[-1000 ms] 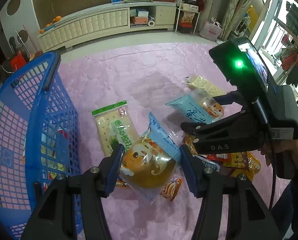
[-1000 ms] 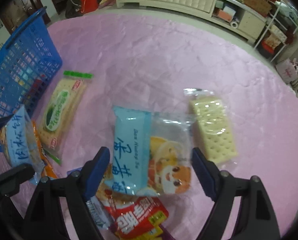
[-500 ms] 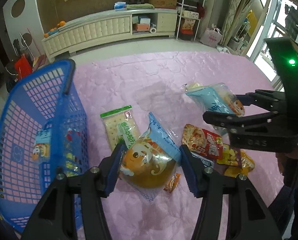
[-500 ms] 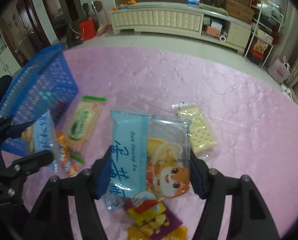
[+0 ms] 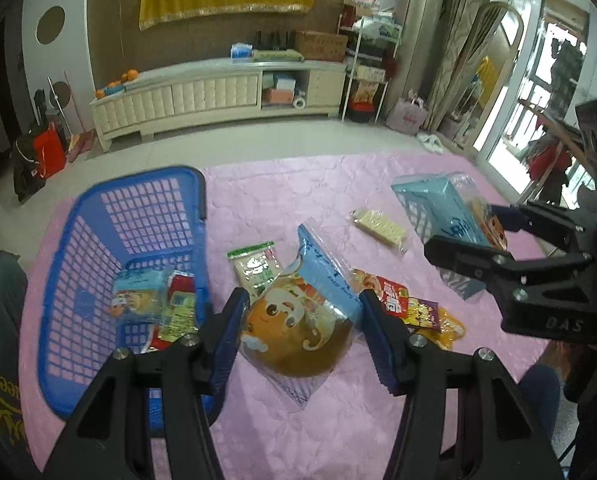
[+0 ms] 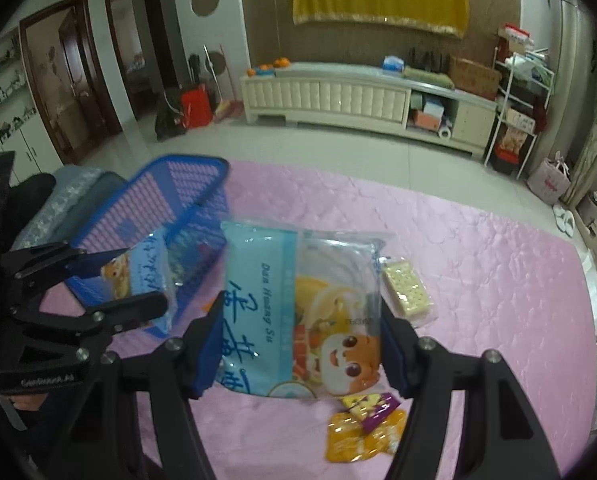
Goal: Organize snacks
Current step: 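Carry both packs to the blue basket and release them inside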
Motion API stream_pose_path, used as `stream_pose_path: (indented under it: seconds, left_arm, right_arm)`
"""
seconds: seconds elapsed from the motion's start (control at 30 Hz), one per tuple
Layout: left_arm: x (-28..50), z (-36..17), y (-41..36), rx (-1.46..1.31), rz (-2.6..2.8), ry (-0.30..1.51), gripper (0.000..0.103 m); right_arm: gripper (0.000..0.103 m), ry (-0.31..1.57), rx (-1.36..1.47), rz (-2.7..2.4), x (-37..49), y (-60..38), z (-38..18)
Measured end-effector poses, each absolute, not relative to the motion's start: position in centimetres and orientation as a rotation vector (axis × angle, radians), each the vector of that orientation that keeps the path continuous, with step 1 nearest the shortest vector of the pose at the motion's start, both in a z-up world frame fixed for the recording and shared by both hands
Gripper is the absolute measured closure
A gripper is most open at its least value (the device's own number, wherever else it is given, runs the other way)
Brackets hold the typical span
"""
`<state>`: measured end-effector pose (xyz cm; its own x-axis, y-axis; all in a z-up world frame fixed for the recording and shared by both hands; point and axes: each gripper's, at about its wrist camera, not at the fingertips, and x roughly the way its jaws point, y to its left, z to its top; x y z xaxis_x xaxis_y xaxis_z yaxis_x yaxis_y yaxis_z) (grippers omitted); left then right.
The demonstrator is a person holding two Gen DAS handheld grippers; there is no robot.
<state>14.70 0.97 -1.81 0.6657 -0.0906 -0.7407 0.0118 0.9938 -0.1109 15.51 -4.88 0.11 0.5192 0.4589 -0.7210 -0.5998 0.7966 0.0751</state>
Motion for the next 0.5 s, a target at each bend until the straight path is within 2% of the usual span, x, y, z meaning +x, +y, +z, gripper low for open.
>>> stream_pose_path:
  seconds: [0.3, 0.5]
  left_arm:
    - [11.4, 0.8, 5.4, -0.074, -0.042, 0.788, 0.049]
    - [10.7, 0.8, 10.0, -0.085, 0.009, 0.782, 0.049]
  right_arm:
    - [0.033, 0.735, -0.189, 0.691, 11.4, -0.4, 2.9]
    - [0.033, 0.764, -0.184, 0.717, 11.4, 3.8, 2.5]
